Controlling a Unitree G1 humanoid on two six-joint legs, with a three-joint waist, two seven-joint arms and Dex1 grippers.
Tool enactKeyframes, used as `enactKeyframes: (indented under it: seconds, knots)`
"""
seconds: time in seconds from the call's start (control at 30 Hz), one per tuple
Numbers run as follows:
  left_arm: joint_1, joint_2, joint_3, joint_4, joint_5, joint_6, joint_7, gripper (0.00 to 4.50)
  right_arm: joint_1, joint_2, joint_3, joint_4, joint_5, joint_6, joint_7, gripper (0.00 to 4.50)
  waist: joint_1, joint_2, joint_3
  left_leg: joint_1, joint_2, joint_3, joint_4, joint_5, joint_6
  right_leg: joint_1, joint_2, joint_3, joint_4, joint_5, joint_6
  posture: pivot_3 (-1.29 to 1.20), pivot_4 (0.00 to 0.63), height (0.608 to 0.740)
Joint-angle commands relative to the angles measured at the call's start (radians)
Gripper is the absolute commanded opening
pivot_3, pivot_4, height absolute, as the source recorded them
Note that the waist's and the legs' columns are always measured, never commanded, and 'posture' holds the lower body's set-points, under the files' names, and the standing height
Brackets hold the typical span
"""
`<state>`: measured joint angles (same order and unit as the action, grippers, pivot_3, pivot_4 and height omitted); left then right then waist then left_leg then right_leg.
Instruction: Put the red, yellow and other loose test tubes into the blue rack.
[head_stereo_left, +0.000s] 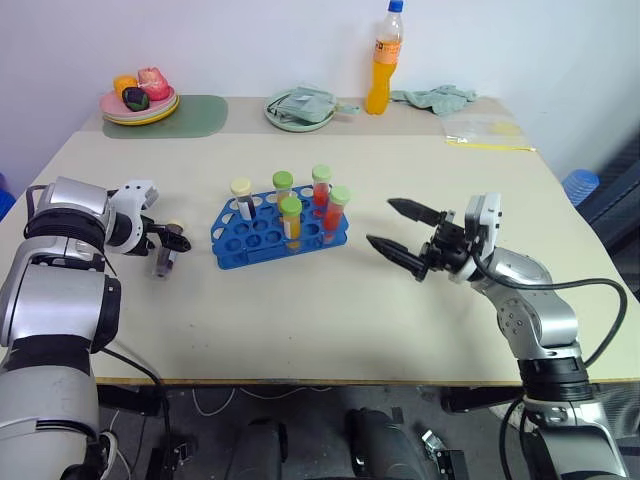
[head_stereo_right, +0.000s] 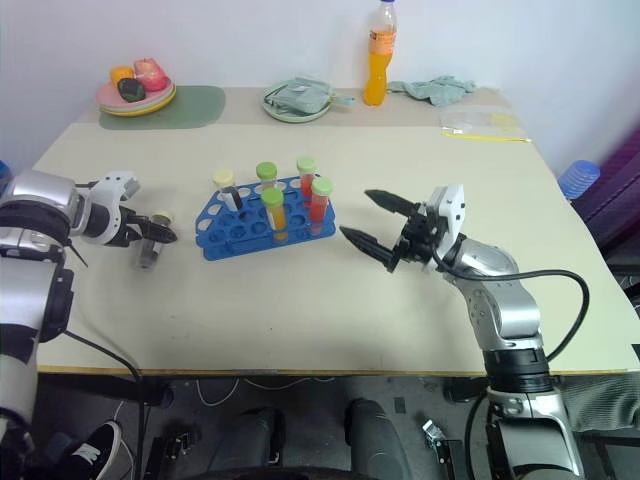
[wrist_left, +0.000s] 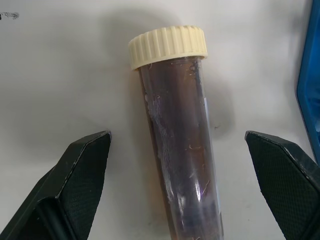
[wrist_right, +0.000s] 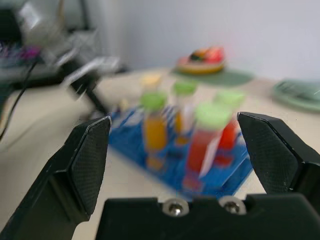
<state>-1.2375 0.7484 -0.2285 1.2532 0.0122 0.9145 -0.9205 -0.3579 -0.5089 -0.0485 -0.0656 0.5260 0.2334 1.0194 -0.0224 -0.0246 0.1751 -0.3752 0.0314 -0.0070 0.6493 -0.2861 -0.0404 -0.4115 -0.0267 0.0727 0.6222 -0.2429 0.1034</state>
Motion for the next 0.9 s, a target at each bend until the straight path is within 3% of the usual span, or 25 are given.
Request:
enactKeyframes:
  seconds: [0.03, 0.4, 0.5, 0.7, 0.9]
  knots:
    - [-0.009, 0.011, 0.027, 0.007, 0.023, -0.002, 0.009, 4.43, -0.009, -0.013, 0.011, -0.066, 0.007, -0.032, 0.048, 4.5, -0.002, 0.0, 0.0, 0.0, 0.0, 0.0, 0.0, 0.0, 0.0, 0.0, 0.0, 0.0, 0.001, 0.0, 0.0, 0.0, 0.15, 0.74]
    - [0.003, 0.012, 0.063, 0.017, 0.045, 0.003, 0.026, 4.43, -0.008, -0.004, 0.028, -0.072, 0.0, -0.082, 0.083, 4.5, -0.006, 0.0, 0.0, 0.001, 0.0, 0.0, 0.002, 0.0, 0.0, 0.0, 0.0, 0.0, 0.004, 0.0, 0.0, 0.0, 0.15, 0.74]
    - [0.008, 0.008, 0.075, 0.02, 0.044, 0.01, 0.034, 3.64, -0.005, -0.002, 0.029, -0.064, -0.003, -0.089, 0.084, 4.5, -0.011, 0.0, 0.0, 0.001, 0.0, 0.0, 0.002, 0.0, 0.0, 0.0, 0.0, 0.0, 0.005, 0.0, 0.0, 0.0, 0.15, 0.74]
    - [0.012, 0.009, 0.096, 0.02, 0.05, -0.006, 0.051, 0.83, 0.005, 0.003, 0.029, -0.049, -0.016, -0.103, 0.079, 4.5, -0.017, -0.001, 0.0, 0.001, 0.0, -0.001, 0.002, 0.0, 0.0, 0.0, 0.0, 0.0, 0.006, 0.0, 0.0, 0.0, 0.15, 0.74]
    - [0.031, 0.045, 0.125, -0.051, 0.064, -0.12, 0.152, 0.77, 0.022, 0.001, 0.021, -0.041, -0.022, -0.117, 0.074, 4.5, -0.019, -0.001, 0.0, 0.001, 0.0, -0.001, 0.003, 0.0, 0.0, 0.0, 0.0, 0.0, 0.007, 0.0, 0.0, 0.0, 0.15, 0.74]
